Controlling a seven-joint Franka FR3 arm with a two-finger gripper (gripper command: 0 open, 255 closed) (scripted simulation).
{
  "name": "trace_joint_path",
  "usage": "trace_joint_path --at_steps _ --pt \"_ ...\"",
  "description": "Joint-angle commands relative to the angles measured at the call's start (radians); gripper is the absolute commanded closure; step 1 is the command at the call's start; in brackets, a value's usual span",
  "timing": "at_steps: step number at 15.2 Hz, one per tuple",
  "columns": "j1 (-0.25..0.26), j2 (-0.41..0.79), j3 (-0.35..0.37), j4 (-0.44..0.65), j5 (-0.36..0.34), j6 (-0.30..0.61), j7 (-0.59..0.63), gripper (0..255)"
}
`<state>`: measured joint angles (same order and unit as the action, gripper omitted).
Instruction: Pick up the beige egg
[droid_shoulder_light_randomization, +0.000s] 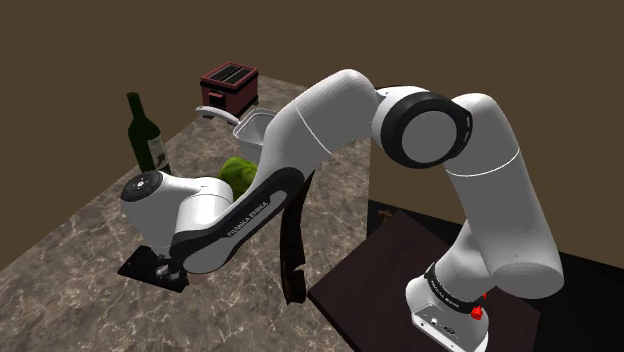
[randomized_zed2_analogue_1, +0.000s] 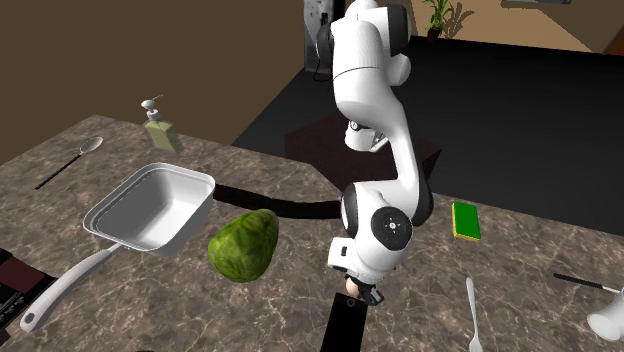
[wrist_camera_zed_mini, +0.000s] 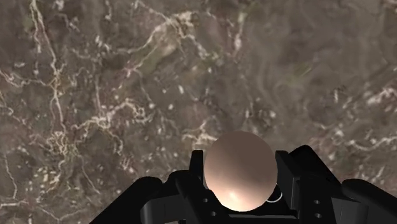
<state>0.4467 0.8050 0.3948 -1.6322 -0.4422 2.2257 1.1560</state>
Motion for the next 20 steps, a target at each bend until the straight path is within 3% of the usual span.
trace_joint_path --at_steps 1,20 --pt "0.0 0.0 0.0 0.0 0.0 0.0 0.0 255" --pt "-0.034 -0.139 0.048 -0.017 0.057 -0.118 -0.035 255"
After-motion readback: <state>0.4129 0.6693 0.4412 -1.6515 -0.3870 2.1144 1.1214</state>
